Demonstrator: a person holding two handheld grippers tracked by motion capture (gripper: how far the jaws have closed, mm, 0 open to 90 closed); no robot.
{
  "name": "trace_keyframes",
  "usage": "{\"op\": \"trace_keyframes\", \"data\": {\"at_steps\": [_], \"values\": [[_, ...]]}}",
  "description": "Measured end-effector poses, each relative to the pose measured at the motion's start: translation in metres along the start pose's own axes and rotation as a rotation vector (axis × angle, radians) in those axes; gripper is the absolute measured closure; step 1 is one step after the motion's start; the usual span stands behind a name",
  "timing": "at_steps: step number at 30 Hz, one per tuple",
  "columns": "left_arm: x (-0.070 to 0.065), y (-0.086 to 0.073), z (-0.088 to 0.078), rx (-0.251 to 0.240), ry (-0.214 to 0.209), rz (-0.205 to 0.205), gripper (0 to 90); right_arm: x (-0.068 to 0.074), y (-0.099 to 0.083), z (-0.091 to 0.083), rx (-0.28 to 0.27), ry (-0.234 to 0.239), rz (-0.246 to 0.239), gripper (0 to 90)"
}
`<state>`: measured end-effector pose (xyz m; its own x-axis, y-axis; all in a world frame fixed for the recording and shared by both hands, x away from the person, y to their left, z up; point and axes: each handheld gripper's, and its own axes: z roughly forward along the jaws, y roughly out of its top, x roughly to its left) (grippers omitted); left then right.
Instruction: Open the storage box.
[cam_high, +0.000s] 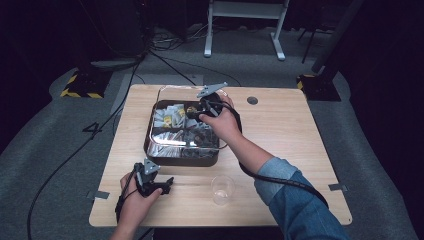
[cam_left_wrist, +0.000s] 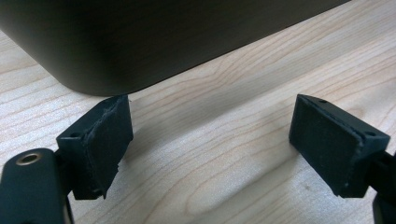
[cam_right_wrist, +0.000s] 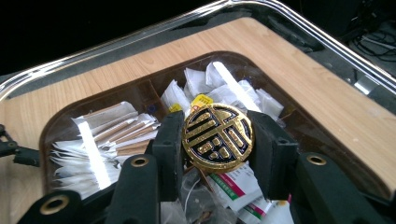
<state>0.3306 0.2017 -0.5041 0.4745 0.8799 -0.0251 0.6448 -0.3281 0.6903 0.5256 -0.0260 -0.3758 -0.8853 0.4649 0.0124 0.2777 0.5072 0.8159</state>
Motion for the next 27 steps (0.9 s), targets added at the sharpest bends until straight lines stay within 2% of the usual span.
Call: {"op": "trace_keyframes", "data": {"at_steps": [6, 7, 13, 14, 17, 22, 23, 27], "values": [[0.000, 0.000, 0.000, 0.000, 0.000, 0.000, 13.9, -0.003, 0.002, -0.019, -0.001, -0.035, -0.009, 58.9], [0.000, 0.000, 0.000, 0.000, 0.000, 0.000, 13.9, -0.005, 0.002, -0.028, 0.001, -0.058, -0.003, 58.9], [0.000, 0.000, 0.000, 0.000, 0.000, 0.000, 13.9, -0.013, 0.000, -0.051, -0.023, -0.089, 0.021, 58.9], [0.000, 0.000, 0.000, 0.000, 0.000, 0.000, 13.9, -0.017, -0.001, -0.061, -0.028, -0.107, 0.026, 58.9], [0.000, 0.000, 0.000, 0.000, 0.000, 0.000, 13.9, -0.022, -0.003, -0.071, -0.029, -0.129, 0.035, 58.9], [0.000, 0.000, 0.000, -0.002, 0.001, -0.001, 13.9, -0.041, -0.020, -0.106, -0.025, -0.198, 0.070, 58.9], [0.000, 0.000, 0.000, -0.002, 0.001, -0.001, 13.9, -0.041, -0.020, -0.106, -0.025, -0.198, 0.070, 58.9], [0.000, 0.000, 0.000, -0.003, 0.002, -0.003, 13.9, -0.055, -0.034, -0.127, -0.020, -0.254, 0.107, 58.9]]}}
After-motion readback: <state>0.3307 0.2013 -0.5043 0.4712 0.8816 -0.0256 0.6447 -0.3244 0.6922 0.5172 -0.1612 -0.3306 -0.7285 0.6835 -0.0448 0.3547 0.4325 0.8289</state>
